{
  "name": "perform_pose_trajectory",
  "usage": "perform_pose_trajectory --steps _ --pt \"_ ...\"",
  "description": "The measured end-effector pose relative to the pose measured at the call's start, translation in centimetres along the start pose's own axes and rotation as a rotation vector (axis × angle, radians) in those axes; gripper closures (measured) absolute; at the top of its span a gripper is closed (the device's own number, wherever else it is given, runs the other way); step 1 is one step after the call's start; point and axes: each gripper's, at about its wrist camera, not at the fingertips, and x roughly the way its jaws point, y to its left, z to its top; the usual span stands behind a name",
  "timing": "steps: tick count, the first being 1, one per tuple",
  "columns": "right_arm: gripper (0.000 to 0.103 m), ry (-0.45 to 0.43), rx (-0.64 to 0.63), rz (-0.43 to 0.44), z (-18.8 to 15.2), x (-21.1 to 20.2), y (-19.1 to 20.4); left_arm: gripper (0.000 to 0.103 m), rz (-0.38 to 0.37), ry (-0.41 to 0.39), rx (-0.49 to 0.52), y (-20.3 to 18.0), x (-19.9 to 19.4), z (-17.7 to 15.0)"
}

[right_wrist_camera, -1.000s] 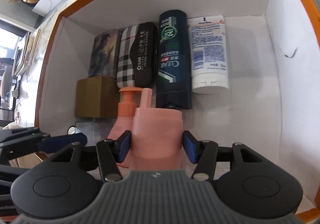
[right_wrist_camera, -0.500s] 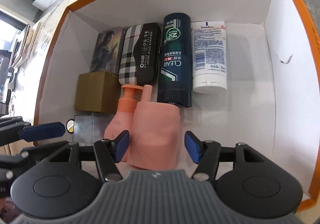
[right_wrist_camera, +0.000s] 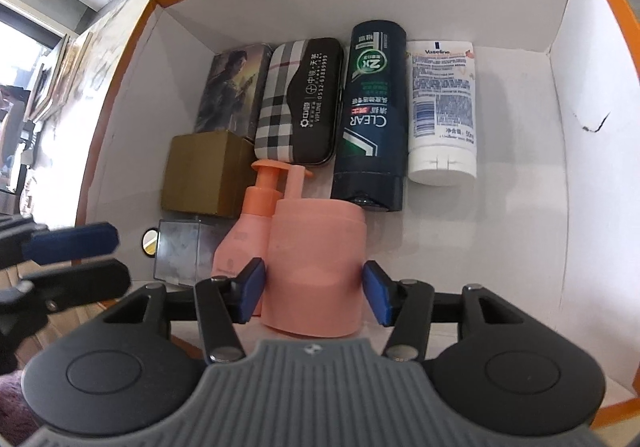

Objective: Organize rigid objects
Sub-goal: 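Move both tools back toward the yellow tape measure and blue tin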

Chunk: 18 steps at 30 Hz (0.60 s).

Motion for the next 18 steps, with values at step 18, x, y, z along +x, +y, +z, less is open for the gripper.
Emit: perform_pose_trajectory --steps 18 --pt "0.046 -0.31 -0.077 -0.109 -3.6 -7.0 6.7 0.058 0.027 -0.12 -0.008 1.0 -5.2 -2.2"
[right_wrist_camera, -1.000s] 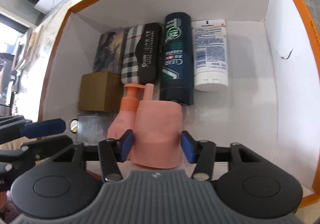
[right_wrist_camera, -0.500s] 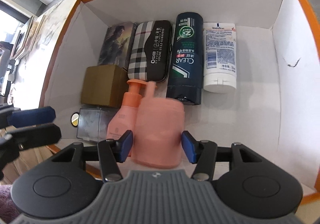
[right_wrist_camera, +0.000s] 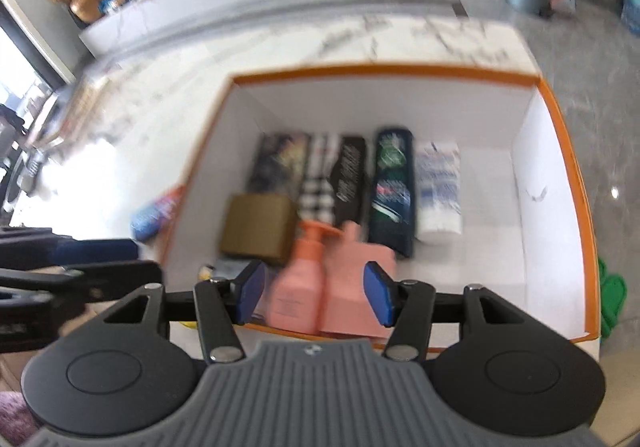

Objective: Organize rigid objects
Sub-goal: 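Move both tools back toward the yellow tape measure and blue tin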

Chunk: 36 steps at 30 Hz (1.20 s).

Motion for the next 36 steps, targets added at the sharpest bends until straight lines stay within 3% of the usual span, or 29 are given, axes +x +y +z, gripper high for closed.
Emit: perform_pose_trajectory --steps 4,14,22,24,29,36 --pt "0.046 -0.086 -0.018 0.02 -0.7 -1.3 3.0 0.058 0.012 -0.032 0.0 1.1 -1.6 -0.6" --pt "0.032 -0.206 -0.028 0.05 -4.5 -2.4 9.3 0.059 0.066 -0.075 -0.017 7.6 -4.4 -4.0" --pt "0.036 -0.063 -0.027 0.014 -7.9 3.1 12.1 0.059 0.096 -0.024 -0.014 11.2 -3.0 -7.2" --pt "0.041 -0.021 -0.003 -0.014 -7.9 4.9 12.3 0.059 0.108 -0.016 -0.006 11.7 -2.9 -7.3" --pt "0.042 0.057 0.074 -0.03 -7.4 8.4 12.3 0.059 0.132 0.001 0.033 13.1 -2.3 -6.9" --pt "0.03 0.094 0.215 -0.087 -6.2 11.2 12.3 0.057 0.183 0.033 0.078 15.3 -1.1 -5.4"
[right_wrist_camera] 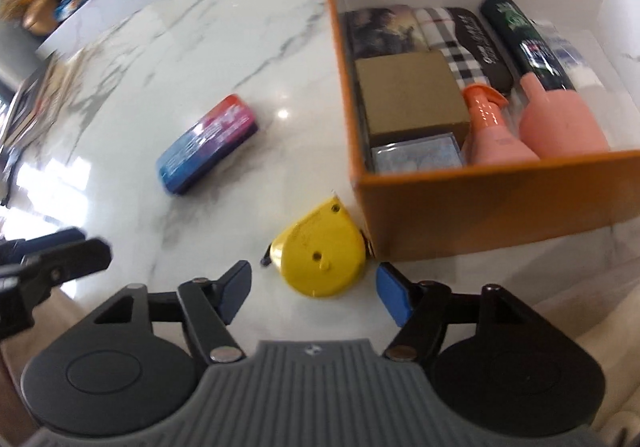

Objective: Organize rigid objects
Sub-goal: 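Move both tools back toward the yellow tape measure and blue tin, then grasp the blue-red toothpaste box with the left tool while the right tool grasps the yellow tape measure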

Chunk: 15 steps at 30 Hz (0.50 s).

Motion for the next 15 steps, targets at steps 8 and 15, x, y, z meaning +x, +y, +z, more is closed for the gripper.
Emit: perform_pose_trajectory --steps 8,15 --pt "0.028 0.01 0.153 -0.158 0.6 1.5 1.9 0.056 0.029 0.019 0.037 1.7 0.9 1.1" --pt "0.041 -0.009 0.179 -0.233 0.1 1.4 3.3 0.056 0.026 0.039 0.053 2.4 1.4 1.4"
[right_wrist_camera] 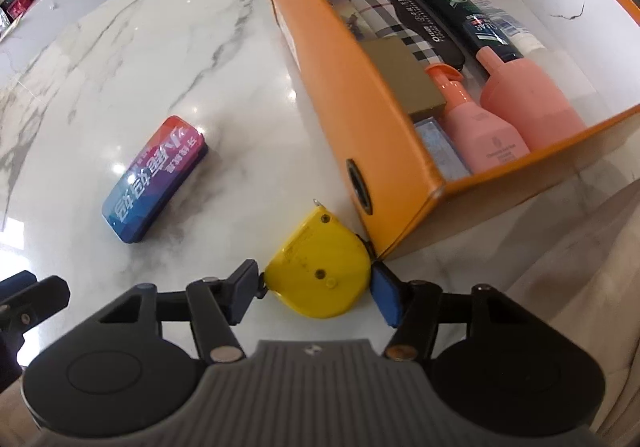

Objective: Organize rigid objects
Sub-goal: 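Grasp the blue-red toothpaste box with the left tool while the right tool grasps the yellow tape measure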

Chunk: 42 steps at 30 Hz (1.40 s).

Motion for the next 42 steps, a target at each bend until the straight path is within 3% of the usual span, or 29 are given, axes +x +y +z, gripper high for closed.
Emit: perform_pose_trajectory --steps 6,12,19,24,29,32,34,35,38,42 --pt "0.042 0.008 -0.105 0.081 -0.9 -0.2 1.6 0.055 -0.018 -0.012 0.079 0.7 0.3 0.9" --pt "0.042 -0.032 -0.263 0.13 -0.4 -0.4 3.5 0.048 -0.066 -0.04 0.212 0.7 1.1 2.7" --pt "0.042 -0.049 -0.381 0.193 0.6 0.1 3.9 0.04 -0.133 0.013 0.389 -1.3 4.6 5.1" --pt "0.041 -0.055 -0.409 0.198 1.3 0.6 3.6 0.039 -0.145 0.07 0.445 -2.5 7.4 5.7" --pt "0.038 -0.048 -0.417 0.202 1.1 1.0 3.5 0.039 -0.163 0.095 0.438 -3.4 9.3 5.9" --pt "0.038 -0.045 -0.427 0.196 0.7 0.7 3.3 0.037 -0.118 0.068 0.467 -4.0 9.9 5.6" --pt "0.038 -0.042 -0.423 0.197 0.7 0.6 3.3 0.049 -0.13 0.067 0.445 -3.9 9.8 5.7" --pt "0.038 -0.041 -0.42 0.2 0.7 0.6 3.2 0.05 -0.122 0.066 0.435 -3.9 9.8 5.7" --pt "0.043 -0.04 -0.416 0.218 0.7 0.7 3.2 0.05 -0.078 0.102 0.372 -3.3 9.5 5.3" --pt "0.044 -0.051 -0.441 0.246 0.8 0.8 3.4 0.051 0.0 0.165 0.206 -1.2 8.6 4.1"
